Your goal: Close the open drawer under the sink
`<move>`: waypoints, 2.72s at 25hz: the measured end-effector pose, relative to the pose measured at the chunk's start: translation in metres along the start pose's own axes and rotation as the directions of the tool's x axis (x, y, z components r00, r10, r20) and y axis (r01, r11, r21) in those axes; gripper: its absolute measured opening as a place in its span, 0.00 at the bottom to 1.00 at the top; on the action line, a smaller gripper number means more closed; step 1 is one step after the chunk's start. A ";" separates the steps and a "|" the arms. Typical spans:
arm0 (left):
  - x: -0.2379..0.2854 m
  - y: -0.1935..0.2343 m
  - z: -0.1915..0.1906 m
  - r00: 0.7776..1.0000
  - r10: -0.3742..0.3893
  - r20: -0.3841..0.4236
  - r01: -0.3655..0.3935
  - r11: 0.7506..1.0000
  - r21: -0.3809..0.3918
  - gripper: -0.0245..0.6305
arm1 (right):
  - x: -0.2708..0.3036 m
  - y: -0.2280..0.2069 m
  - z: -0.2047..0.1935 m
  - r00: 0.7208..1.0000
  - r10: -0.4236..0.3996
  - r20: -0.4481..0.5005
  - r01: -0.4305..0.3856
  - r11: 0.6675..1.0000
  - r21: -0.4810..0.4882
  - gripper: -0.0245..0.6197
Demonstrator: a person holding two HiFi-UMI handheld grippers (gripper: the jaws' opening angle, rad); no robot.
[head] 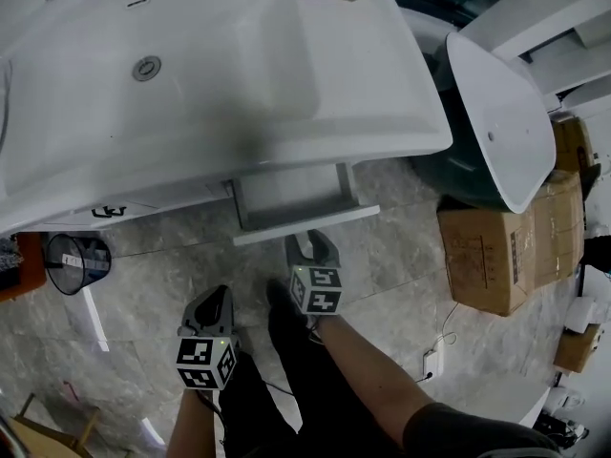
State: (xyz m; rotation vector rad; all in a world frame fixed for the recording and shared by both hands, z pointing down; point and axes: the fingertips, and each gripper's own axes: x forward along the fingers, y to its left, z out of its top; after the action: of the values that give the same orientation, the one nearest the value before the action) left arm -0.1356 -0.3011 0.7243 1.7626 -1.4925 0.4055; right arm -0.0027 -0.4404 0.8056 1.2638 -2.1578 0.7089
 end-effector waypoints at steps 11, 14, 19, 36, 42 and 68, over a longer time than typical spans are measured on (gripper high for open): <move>0.023 0.004 -0.003 1.000 0.021 -0.016 -0.021 0.999 -0.035 0.06 | 0.019 0.003 0.012 0.998 0.054 0.010 -0.053 0.998 -0.045 0.28; 0.030 0.004 0.003 1.000 0.020 -0.009 -0.020 0.999 -0.026 0.06 | 0.026 0.005 0.018 0.998 0.062 0.016 -0.061 0.998 -0.033 0.28; 0.038 0.004 0.012 1.000 0.022 -0.001 -0.022 1.000 -0.018 0.06 | 0.041 0.005 0.034 0.997 0.068 0.030 -0.068 0.997 -0.023 0.28; 0.054 0.019 0.028 0.998 0.050 0.025 -0.048 0.997 -0.060 0.06 | 0.089 0.006 0.083 0.994 0.085 0.073 -0.082 0.996 -0.038 0.28; 0.054 0.023 0.030 0.998 0.061 0.028 -0.059 0.996 -0.065 0.06 | 0.103 0.006 0.097 0.992 0.094 0.082 -0.091 0.995 -0.033 0.28; -0.124 0.017 0.098 0.991 -0.041 0.130 0.040 0.999 0.013 0.06 | -0.097 0.089 0.123 0.984 0.078 0.159 -0.096 0.990 0.105 0.15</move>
State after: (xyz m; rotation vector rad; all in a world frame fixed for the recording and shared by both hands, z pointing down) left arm -0.2069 -0.2867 0.5833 1.8546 -1.5444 0.2825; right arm -0.0634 -0.4264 0.6364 1.3277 -2.3399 0.8017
